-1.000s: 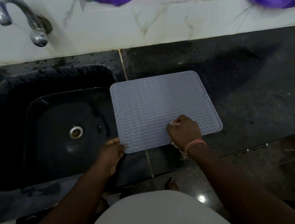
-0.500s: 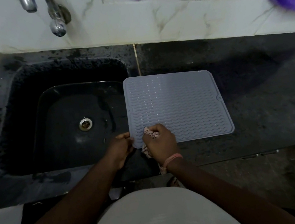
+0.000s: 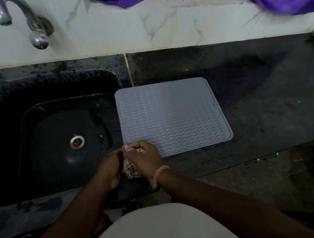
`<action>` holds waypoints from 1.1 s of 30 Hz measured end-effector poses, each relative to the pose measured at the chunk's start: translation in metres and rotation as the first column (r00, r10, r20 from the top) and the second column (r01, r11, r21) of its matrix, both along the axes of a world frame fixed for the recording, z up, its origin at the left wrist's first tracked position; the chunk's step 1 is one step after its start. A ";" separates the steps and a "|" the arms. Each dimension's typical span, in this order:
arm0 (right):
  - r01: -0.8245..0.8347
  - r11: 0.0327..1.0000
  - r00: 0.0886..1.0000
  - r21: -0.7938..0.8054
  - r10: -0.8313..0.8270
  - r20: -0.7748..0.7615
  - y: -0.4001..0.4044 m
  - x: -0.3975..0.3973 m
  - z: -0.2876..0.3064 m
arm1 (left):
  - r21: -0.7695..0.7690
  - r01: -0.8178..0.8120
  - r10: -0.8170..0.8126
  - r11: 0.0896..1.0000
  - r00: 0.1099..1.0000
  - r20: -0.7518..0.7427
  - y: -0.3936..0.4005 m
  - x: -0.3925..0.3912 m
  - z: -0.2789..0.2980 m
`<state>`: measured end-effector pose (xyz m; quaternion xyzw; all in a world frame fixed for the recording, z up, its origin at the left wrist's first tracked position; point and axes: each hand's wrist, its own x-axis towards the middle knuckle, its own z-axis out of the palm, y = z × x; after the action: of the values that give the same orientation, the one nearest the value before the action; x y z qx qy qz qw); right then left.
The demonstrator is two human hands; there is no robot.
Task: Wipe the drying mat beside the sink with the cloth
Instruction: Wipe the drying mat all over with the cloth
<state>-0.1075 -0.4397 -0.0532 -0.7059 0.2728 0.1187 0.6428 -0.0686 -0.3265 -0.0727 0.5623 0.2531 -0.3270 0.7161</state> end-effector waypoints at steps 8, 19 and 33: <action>0.392 0.872 0.905 0.293 -0.423 0.049 -0.113 -0.003 0.029 | 0.009 0.015 -0.015 1.000 1.000 -0.006 0.002 0.003 -0.018; 0.320 0.665 0.917 -0.674 -0.397 0.044 -0.250 -0.030 0.018 | 0.017 0.007 -0.008 1.000 1.000 0.011 -0.001 0.005 -0.024; 0.443 0.751 0.884 -0.489 -0.458 0.097 -0.144 -0.026 0.014 | 0.022 0.008 -0.007 1.000 0.999 -0.035 0.003 0.007 -0.024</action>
<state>-0.1337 -0.5834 -0.0389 -0.7588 0.4651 -0.1037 0.4440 -0.0620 -0.3239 -0.0972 0.5654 0.2668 -0.3366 0.7041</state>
